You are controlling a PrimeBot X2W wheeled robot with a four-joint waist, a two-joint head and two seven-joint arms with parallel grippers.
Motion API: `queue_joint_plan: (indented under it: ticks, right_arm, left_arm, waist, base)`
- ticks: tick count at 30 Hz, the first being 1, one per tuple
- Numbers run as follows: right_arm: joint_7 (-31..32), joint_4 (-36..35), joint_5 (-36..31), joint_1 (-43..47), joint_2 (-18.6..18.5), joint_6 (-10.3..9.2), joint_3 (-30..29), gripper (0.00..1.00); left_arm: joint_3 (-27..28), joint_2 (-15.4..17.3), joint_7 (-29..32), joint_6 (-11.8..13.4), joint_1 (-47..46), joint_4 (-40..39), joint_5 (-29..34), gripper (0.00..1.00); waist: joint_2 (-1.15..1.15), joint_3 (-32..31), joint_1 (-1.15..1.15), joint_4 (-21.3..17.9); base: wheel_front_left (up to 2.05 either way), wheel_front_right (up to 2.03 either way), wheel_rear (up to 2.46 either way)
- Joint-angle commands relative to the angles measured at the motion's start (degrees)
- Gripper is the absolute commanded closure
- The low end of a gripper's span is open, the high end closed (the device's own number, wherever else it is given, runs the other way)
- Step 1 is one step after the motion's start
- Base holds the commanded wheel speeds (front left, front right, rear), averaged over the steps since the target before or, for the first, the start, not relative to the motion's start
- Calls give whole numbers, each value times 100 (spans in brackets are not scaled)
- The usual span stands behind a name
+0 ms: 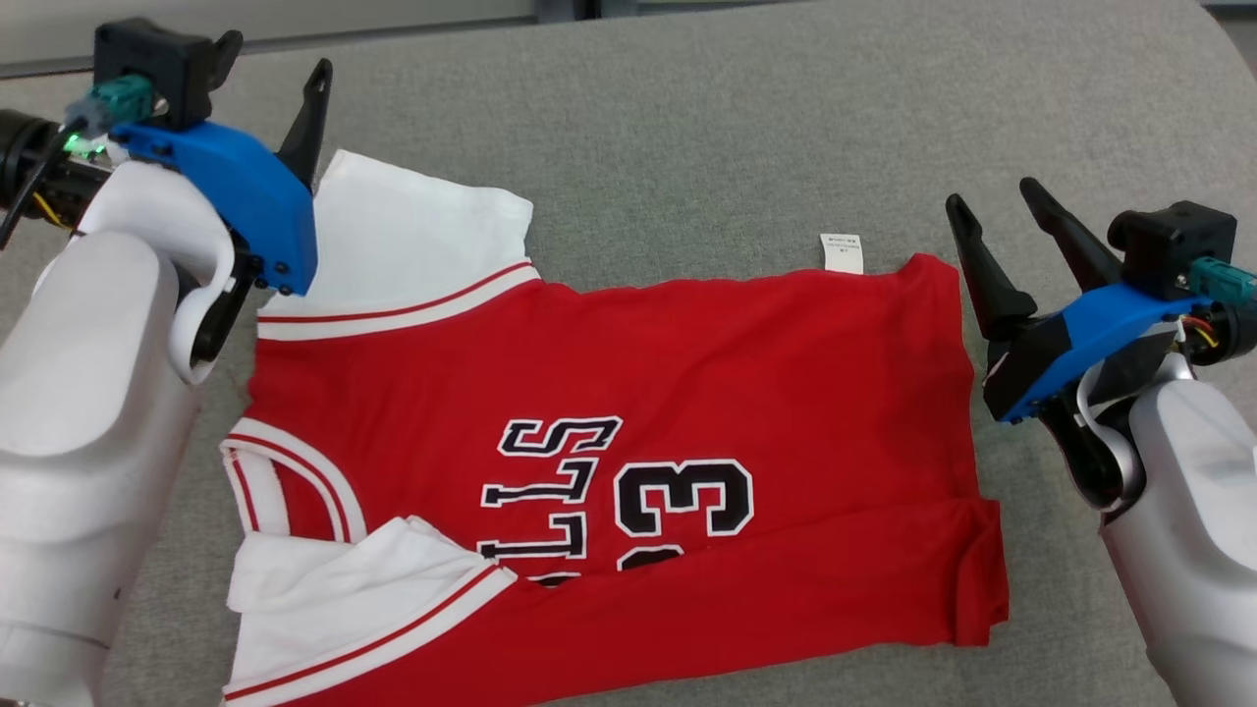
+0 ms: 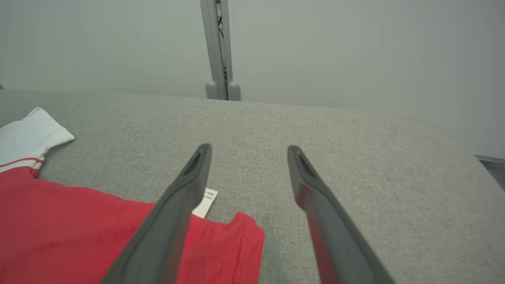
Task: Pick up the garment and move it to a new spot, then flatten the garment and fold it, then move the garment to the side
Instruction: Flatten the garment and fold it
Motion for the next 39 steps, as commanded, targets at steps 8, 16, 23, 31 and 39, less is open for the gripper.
queue_joint_plan:
  ticks: [8, 16, 23, 31, 39]
  right_arm:
    - [-209, 311, 369, -537, -33, 1, 490, 0]
    - [-348, 584, 624, -889, -47, 1, 998, 0]
    - [97, 850, 950, -1035, -226, 1, 1459, 0]
    - [930, 1173, 1357, -1154, -408, 1, 1808, 0]
    - [911, 1320, 1560, -1269, -498, 1, 1820, 100]
  left_arm:
    - [-1058, 250, 652, -1, -800, 805, -688, 0]
    - [-1528, 340, 773, -1, -941, 1589, -1200, 0]
    - [-1898, 279, 636, -2, -1070, 1779, -1544, 100]
    - [-2307, 133, 301, -2, -1226, 1762, -1838, 100]
    - [-2553, 35, -136, -2, -1397, 1857, -2053, 100]
  waist:
    - [-2, 553, -2, -301]
    - [-2, 810, -2, -534]
    - [-2, 687, -2, -460]
    - [-2, 597, -2, -248]
    - [-2, 585, -2, -58]
  base:
    - [0, 0, 0]
    - [0, 0, 0]
    - [0, 0, 0]
    - [0, 0, 0]
    - [0, 0, 0]
